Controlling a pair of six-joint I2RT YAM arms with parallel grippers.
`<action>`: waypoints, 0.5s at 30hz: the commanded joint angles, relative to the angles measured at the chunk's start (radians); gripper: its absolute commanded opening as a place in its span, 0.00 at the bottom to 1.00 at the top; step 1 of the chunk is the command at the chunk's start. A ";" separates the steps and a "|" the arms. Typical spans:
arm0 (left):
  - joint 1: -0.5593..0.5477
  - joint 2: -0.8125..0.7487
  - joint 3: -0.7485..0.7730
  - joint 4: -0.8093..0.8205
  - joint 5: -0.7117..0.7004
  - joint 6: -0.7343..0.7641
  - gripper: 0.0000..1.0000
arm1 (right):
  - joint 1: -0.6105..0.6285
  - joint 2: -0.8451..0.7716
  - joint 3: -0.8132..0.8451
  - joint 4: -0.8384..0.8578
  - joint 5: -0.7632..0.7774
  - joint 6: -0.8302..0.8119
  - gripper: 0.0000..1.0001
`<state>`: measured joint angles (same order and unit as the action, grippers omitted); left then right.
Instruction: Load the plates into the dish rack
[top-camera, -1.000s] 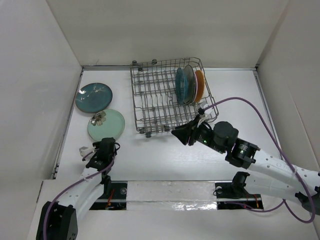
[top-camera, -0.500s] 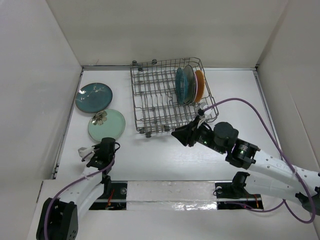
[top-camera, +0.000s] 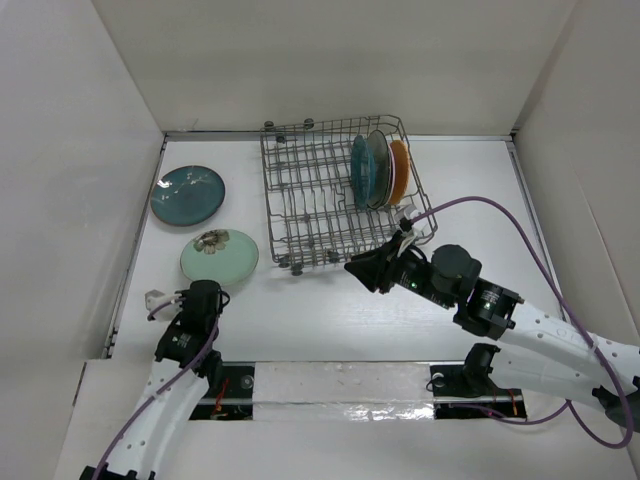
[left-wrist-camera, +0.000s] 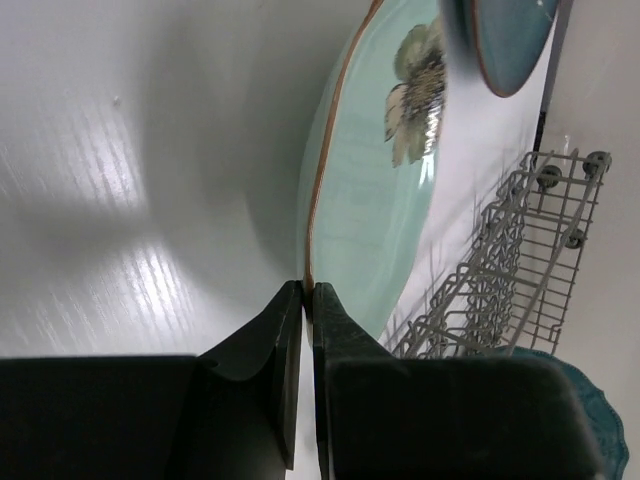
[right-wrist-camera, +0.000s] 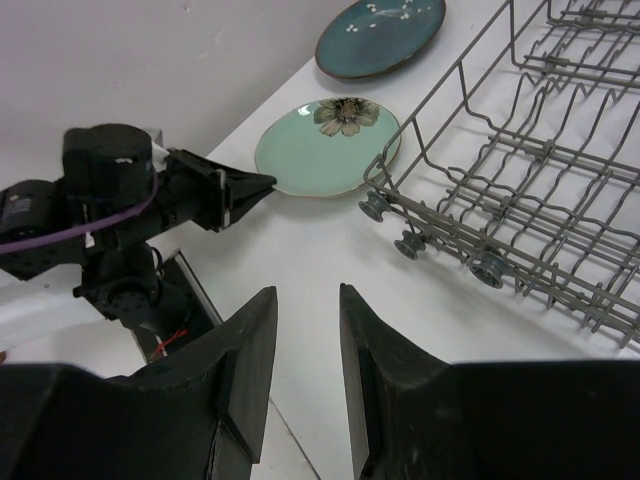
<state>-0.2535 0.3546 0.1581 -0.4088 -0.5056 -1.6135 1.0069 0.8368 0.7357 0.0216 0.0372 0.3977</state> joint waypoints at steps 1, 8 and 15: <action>0.002 -0.016 0.151 -0.130 -0.112 0.101 0.00 | -0.007 -0.015 0.010 0.028 -0.008 0.009 0.37; 0.002 -0.106 0.271 -0.234 -0.171 0.164 0.00 | -0.007 -0.002 0.031 0.029 -0.007 0.012 0.37; 0.002 -0.184 0.316 -0.305 -0.209 0.199 0.00 | -0.007 0.070 0.048 0.070 -0.077 0.038 0.38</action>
<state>-0.2531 0.1951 0.4095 -0.7620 -0.6235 -1.4124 1.0069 0.8856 0.7403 0.0315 0.0078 0.4171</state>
